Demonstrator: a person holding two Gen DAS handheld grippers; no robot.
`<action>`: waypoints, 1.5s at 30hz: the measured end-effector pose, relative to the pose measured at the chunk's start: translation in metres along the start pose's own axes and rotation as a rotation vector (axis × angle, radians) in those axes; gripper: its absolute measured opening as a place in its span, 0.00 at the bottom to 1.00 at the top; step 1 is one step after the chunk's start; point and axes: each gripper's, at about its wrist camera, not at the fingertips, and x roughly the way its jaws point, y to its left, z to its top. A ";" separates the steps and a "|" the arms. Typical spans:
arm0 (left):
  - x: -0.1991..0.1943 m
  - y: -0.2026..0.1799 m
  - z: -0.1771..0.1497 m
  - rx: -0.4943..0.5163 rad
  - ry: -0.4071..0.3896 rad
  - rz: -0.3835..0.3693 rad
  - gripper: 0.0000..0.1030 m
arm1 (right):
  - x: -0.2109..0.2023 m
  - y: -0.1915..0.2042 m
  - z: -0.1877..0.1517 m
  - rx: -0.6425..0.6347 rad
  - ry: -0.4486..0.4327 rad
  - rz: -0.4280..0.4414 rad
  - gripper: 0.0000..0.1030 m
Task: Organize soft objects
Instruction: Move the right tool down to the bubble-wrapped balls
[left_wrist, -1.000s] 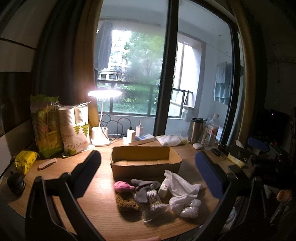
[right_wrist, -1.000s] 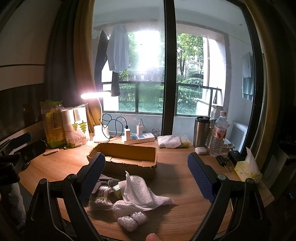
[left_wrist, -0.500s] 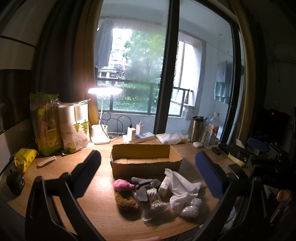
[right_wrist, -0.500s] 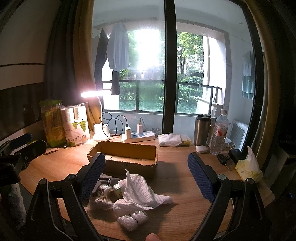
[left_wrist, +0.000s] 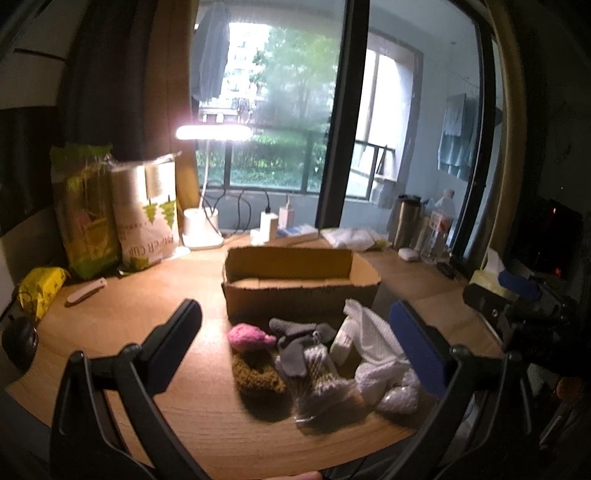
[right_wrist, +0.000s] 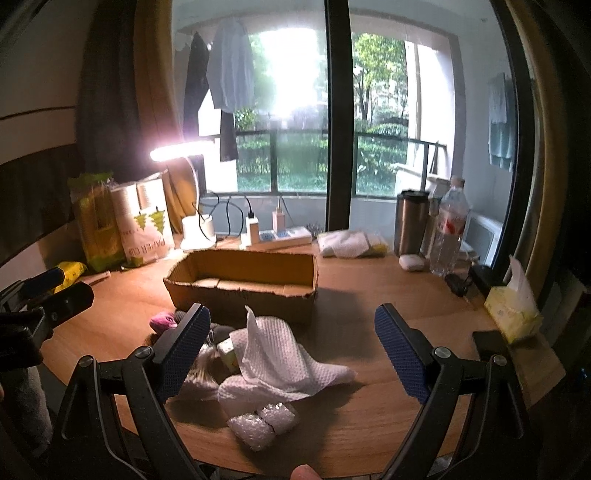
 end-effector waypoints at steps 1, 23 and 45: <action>0.004 0.000 -0.001 0.001 0.010 0.001 0.99 | 0.005 -0.001 -0.002 0.004 0.012 0.001 0.90; 0.074 -0.009 -0.046 0.033 0.233 -0.018 0.99 | 0.080 -0.004 -0.078 0.024 0.319 0.062 0.90; 0.111 -0.100 -0.062 0.270 0.358 -0.130 0.99 | 0.074 -0.050 -0.096 0.102 0.323 0.186 0.46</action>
